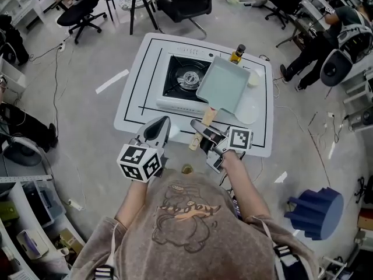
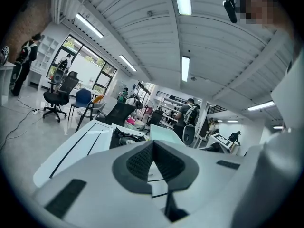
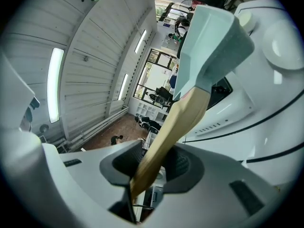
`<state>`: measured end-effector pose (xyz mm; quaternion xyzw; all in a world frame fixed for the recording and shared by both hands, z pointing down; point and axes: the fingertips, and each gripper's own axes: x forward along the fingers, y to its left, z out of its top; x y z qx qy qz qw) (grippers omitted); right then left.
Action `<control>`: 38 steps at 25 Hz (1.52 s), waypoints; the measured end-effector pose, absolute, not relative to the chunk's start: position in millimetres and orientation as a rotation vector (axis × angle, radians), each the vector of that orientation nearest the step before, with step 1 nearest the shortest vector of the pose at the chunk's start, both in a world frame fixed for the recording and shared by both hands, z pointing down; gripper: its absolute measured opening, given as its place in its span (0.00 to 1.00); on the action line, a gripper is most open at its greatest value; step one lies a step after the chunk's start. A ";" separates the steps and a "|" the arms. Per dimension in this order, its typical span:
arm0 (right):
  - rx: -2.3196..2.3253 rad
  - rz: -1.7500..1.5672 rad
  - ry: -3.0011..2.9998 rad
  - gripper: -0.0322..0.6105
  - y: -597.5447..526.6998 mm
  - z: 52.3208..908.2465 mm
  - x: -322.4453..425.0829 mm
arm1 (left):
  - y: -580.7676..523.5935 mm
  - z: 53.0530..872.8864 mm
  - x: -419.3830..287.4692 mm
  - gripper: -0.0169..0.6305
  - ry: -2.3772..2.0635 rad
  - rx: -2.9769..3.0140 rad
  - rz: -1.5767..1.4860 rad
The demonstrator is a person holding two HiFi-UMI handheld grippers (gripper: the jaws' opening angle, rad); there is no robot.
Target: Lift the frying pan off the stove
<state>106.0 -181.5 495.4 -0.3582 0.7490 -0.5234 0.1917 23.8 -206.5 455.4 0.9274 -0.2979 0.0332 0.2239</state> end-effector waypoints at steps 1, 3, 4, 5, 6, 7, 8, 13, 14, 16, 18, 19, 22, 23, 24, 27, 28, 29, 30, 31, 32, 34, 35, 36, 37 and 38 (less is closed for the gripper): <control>-1.007 -1.456 2.104 0.26 -178.6 493.5 107.1 | -205.7 455.6 26.4 0.04 -0.812 2.563 0.093; -1.027 -1.449 2.087 0.26 -172.1 494.1 110.9 | -204.1 455.6 31.2 0.04 -0.792 2.569 0.096; -1.047 -1.457 2.069 0.26 -168.2 497.1 113.9 | -203.1 455.7 33.5 0.04 -0.783 2.571 0.097; -1.072 -1.466 2.051 0.26 -164.1 500.7 117.2 | -202.1 455.8 35.9 0.04 -0.774 2.573 0.099; -1.089 -1.469 2.038 0.26 -160.6 502.5 119.6 | -201.2 456.0 38.2 0.04 -0.765 2.576 0.101; -1.093 -1.463 2.034 0.26 -157.9 501.7 120.5 | -200.5 456.2 40.6 0.04 -0.757 2.579 0.103; -1.089 -1.453 2.034 0.26 -155.9 499.8 120.6 | -199.8 456.2 42.9 0.04 -0.749 2.582 0.106; -1.128 -1.438 1.998 0.26 -144.9 500.1 129.2 | -196.8 455.1 53.5 0.04 -0.710 2.596 0.116; -1.139 -1.433 1.993 0.26 -143.2 500.0 131.5 | -196.6 455.2 55.3 0.04 -0.704 2.598 0.118; -1.161 -1.426 1.987 0.26 -139.2 500.3 135.0 | -195.8 455.3 58.2 0.04 -0.691 2.601 0.123; -1.177 -1.424 1.980 0.26 -133.7 500.4 137.0 | -193.9 455.0 60.9 0.04 -0.679 2.605 0.127; -1.179 -1.424 1.975 0.26 -130.9 500.0 137.3 | -192.7 454.7 62.4 0.04 -0.672 2.607 0.129; -1.163 -1.417 1.973 0.26 -125.7 497.1 135.9 | -190.3 453.3 67.5 0.04 -0.653 2.615 0.130; -1.164 -1.418 1.972 0.26 -124.4 498.0 136.3 | -190.2 453.0 69.0 0.04 -0.649 2.618 0.131; -1.165 -1.420 1.969 0.26 -123.5 499.1 136.6 | -190.3 452.7 70.1 0.04 -0.645 2.621 0.132; -1.163 -1.420 1.965 0.27 -123.1 500.1 136.7 | -191.5 453.3 70.9 0.04 -0.641 2.624 0.138; -1.160 -1.416 1.964 0.27 -123.3 499.5 136.5 | -191.9 453.8 70.5 0.04 -0.641 2.623 0.140; -1.158 -1.413 1.965 0.27 -123.6 498.7 136.2 | -192.1 454.3 70.1 0.04 -0.643 2.622 0.143; -1.158 -1.411 1.965 0.27 -123.6 498.4 135.9 | -192.4 454.7 69.6 0.04 -0.645 2.621 0.144; -1.159 -1.411 1.964 0.27 -123.4 498.5 135.9 | -192.5 454.9 69.3 0.04 -0.646 2.619 0.145; -1.160 -1.412 1.961 0.27 -123.0 498.6 136.2 | -192.5 454.9 69.3 0.04 -0.647 2.619 0.144; -1.158 -1.413 1.950 0.27 -122.6 498.7 137.7 | -192.1 454.3 69.9 0.04 -0.645 2.621 0.141; -1.155 -1.411 1.947 0.27 -122.7 498.4 138.2 | -191.8 453.8 70.1 0.04 -0.644 2.623 0.140; -1.152 -1.409 1.944 0.27 -122.9 497.9 138.5 | -191.5 453.5 70.3 0.04 -0.643 2.624 0.139; -1.150 -1.407 1.943 0.27 -123.0 497.8 138.7 | -191.1 453.2 70.4 0.04 -0.642 2.625 0.139; -1.152 -1.405 1.944 0.27 -123.0 498.2 139.1 | -190.7 453.2 70.4 0.04 -0.642 2.626 0.140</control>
